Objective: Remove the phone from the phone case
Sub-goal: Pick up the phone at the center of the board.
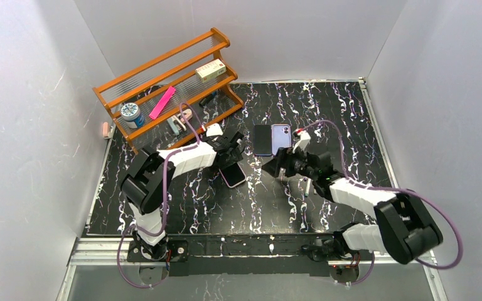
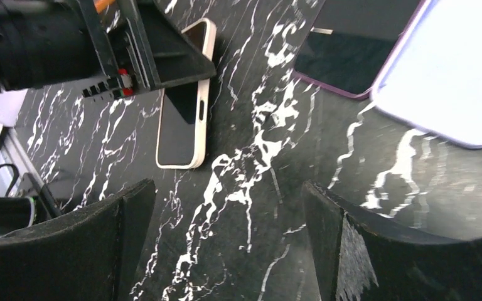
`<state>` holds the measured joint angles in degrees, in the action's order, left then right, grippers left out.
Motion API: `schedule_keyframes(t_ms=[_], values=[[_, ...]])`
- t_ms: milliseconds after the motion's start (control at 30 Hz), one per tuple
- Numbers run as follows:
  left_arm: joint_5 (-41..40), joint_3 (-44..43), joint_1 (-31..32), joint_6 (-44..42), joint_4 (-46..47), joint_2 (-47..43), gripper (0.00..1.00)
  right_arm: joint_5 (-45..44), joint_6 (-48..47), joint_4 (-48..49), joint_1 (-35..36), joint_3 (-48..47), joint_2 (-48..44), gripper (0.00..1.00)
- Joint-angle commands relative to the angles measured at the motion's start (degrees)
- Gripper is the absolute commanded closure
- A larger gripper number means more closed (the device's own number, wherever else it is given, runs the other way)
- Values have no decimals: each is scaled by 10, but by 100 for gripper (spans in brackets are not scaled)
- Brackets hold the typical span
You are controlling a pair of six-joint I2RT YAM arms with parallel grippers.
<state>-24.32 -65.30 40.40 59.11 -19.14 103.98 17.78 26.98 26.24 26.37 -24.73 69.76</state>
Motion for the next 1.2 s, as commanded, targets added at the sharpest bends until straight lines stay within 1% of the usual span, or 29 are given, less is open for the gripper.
schedule_keyframes(t_ms=[0,100,267,433,533,667,733,767,900,1000,1033,1100,1133,1167], values=[[31,30,2,17,24,-56,65,-18,57,98,50,-6,57,7],[37,51,2,24,41,-77,66,-17,72,127,79,-17,100,8],[57,70,2,33,69,-96,67,-3,84,162,105,-43,175,8],[71,82,2,39,85,-107,68,20,105,197,123,-62,231,12],[79,86,2,41,91,-111,68,32,109,208,131,-75,260,15],[84,89,2,42,95,-119,68,54,124,241,132,-82,295,24],[83,91,2,42,97,-125,67,66,133,255,132,-86,307,32],[82,93,2,42,99,-129,66,69,136,259,132,-86,310,38],[73,105,1,35,117,-145,51,70,135,250,132,-89,300,61],[61,107,2,22,120,-156,36,69,133,245,132,-86,282,79],[58,107,2,16,120,-160,30,68,133,243,132,-86,275,85],[53,110,2,4,129,-174,8,64,132,236,132,-86,263,95],[51,114,2,-4,137,-182,3,61,132,231,131,-86,256,99],[49,118,2,-12,146,-191,2,59,131,227,131,-85,247,99]])
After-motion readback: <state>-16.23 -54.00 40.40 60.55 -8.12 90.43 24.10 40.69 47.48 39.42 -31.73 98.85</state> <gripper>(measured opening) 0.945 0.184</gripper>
